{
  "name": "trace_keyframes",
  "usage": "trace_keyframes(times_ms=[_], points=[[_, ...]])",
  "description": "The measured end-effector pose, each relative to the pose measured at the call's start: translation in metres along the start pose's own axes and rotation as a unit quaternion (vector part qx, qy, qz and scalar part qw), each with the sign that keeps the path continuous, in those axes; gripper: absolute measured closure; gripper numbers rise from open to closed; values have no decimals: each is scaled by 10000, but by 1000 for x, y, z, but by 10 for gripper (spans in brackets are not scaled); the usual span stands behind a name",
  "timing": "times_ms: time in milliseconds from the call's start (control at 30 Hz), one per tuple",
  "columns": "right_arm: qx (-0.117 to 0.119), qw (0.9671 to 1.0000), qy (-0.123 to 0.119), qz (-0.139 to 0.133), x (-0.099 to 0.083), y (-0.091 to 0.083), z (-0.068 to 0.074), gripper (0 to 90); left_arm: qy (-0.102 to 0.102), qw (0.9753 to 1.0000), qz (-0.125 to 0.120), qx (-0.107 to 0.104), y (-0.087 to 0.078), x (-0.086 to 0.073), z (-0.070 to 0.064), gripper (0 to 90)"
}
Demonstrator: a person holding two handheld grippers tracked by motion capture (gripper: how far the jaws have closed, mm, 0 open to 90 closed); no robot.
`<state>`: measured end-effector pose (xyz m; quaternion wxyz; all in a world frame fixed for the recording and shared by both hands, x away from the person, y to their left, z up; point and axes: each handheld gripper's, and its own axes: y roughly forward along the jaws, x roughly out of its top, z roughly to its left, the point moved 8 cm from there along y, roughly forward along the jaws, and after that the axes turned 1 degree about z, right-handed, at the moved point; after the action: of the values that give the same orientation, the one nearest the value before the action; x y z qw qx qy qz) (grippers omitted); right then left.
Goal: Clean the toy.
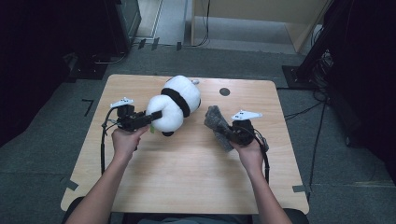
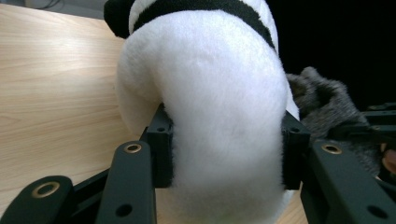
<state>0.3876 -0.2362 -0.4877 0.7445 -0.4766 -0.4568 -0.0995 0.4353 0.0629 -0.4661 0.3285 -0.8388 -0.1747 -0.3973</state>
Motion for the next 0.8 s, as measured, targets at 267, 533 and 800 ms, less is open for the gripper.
trace_keyframes(times_ms=[267, 533, 800], points=[[-164, 9996, 222, -98, -3, -14, -21, 823, -121, 9998, -122, 69, -10, 5, 21, 529], [-332, 9987, 371, -133, -8, -22, -40, 819, -293, 9991, -175, 263, -15, 7, 46, 528], [-520, 9974, 501, -84, -18, -23, -61, 818, -374, 9981, -267, 420, -20, 10, 66, 528]])
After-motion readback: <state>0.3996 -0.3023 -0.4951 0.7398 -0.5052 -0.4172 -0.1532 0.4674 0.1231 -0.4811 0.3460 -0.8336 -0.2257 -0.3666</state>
